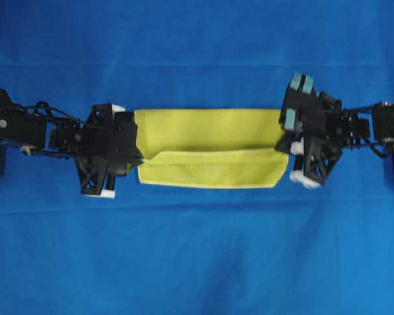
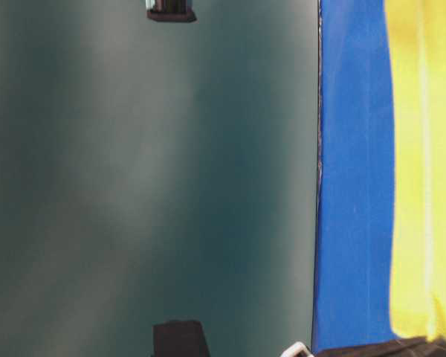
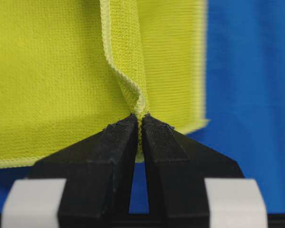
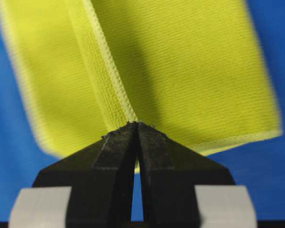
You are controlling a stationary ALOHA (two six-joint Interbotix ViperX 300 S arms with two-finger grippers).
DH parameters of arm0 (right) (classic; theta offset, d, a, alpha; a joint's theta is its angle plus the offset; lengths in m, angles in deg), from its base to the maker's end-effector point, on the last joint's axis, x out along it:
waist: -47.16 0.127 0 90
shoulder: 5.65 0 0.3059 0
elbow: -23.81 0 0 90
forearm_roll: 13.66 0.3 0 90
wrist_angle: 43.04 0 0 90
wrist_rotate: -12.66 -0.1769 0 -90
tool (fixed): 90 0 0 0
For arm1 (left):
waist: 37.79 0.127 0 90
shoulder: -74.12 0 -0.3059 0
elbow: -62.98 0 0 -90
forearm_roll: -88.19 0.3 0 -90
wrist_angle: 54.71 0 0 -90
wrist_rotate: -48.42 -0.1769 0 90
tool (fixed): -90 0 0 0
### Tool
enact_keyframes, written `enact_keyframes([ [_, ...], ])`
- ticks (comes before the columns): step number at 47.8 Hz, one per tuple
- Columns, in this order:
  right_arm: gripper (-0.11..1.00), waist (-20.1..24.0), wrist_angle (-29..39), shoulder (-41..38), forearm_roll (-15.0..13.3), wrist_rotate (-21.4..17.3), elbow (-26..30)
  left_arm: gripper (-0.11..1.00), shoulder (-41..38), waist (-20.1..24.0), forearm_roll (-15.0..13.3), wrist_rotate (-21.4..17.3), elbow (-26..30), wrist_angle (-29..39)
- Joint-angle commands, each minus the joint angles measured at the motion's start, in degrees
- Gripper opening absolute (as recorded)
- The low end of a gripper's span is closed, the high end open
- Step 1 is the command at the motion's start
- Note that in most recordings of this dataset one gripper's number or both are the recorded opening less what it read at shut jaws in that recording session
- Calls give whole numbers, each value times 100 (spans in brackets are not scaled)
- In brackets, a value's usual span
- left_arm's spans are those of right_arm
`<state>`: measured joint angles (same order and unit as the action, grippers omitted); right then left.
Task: Fold the yellow towel.
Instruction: 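Lift the far edge and fold it toward the near edge with both grippers, then lower the folded edge and open both grippers, then grasp the folded strip's ends with both grippers and lift it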
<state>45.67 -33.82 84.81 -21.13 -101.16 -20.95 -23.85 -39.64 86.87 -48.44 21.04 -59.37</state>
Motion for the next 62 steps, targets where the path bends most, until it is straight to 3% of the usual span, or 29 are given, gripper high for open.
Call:
enact_keyframes([
  [1, 1, 211, -18, 88, 9, -123, 35, 3, 44, -185, 0, 44, 97, -9],
  [23, 1, 343, -237, 44, 9, -281, 70, 4, -26, -264, 0, 123, 220, -44],
  [27, 1, 343, -255, 44, 9, -290, 70, 18, -35, -264, 0, 123, 220, -44],
  [31, 2, 369, -255, 44, 9, -290, 105, 39, -35, -264, -9, 88, 229, -35],
  [36, 30, 457, -220, 70, -9, -272, 193, 61, 9, -264, 0, 35, 246, 0],
  [40, 53, 545, -149, 141, -44, -211, 281, 62, 132, -264, 0, 0, 281, 44],
  [43, 65, 545, -62, 246, -105, -211, 325, 61, 264, -264, 0, -26, 325, 88],
  [52, 60, 387, 211, 703, -483, -211, 369, 60, 686, -18, 0, -53, 352, 105],
  [62, 60, -352, 229, 633, -729, -211, 281, 60, 501, 501, 0, -53, 369, 123],
])
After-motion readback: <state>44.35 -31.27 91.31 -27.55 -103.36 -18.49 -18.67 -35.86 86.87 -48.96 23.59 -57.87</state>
